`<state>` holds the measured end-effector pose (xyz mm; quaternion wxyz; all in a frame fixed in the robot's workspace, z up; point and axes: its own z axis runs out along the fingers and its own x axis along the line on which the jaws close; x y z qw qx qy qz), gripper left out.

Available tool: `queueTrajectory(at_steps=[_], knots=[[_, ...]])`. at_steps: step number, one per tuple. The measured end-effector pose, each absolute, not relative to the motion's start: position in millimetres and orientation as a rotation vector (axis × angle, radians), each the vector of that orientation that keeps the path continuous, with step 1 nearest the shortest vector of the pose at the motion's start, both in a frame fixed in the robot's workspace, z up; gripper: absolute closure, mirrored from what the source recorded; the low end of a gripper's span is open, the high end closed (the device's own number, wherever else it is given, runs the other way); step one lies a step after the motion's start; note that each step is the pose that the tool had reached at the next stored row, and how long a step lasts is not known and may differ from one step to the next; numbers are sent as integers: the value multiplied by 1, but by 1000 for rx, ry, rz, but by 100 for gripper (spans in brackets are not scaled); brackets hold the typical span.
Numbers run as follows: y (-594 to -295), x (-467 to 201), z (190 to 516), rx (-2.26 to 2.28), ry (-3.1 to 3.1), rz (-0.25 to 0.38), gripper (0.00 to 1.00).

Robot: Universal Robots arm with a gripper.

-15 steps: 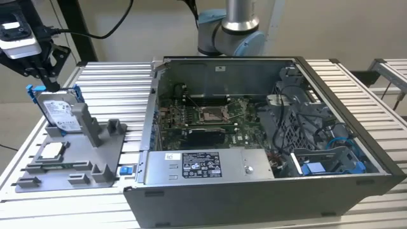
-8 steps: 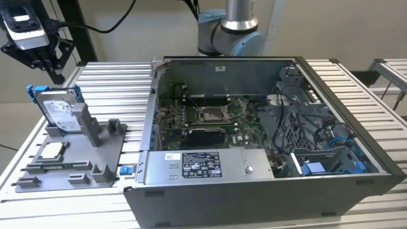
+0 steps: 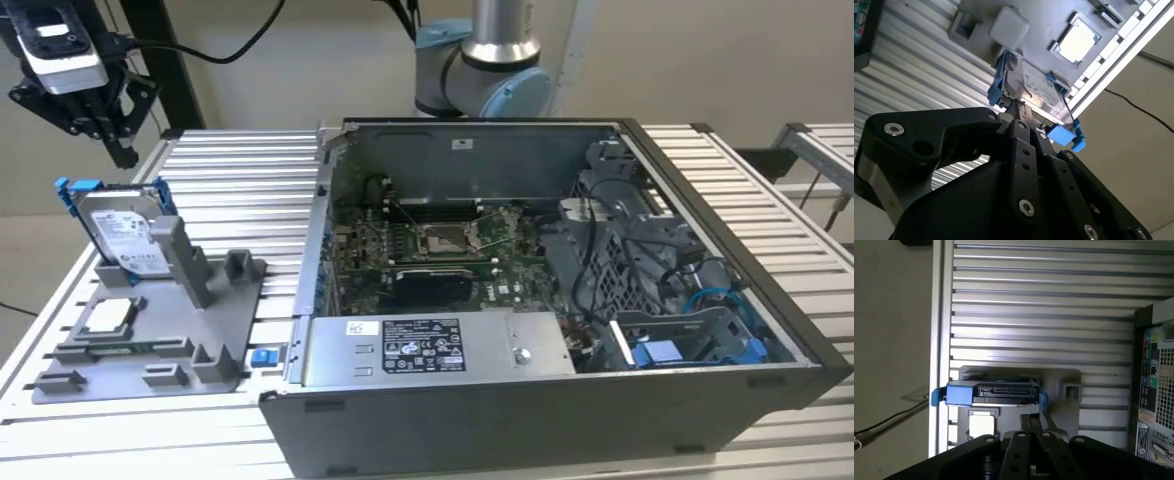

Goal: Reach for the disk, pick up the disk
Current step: 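Reach for the disk, then pick up the disk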

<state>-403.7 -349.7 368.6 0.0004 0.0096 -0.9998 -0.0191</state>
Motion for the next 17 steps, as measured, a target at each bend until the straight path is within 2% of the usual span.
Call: queueTrajectory(at_steps=[17], knots=[[-322,-415,368,30,-3140,-60,100]])
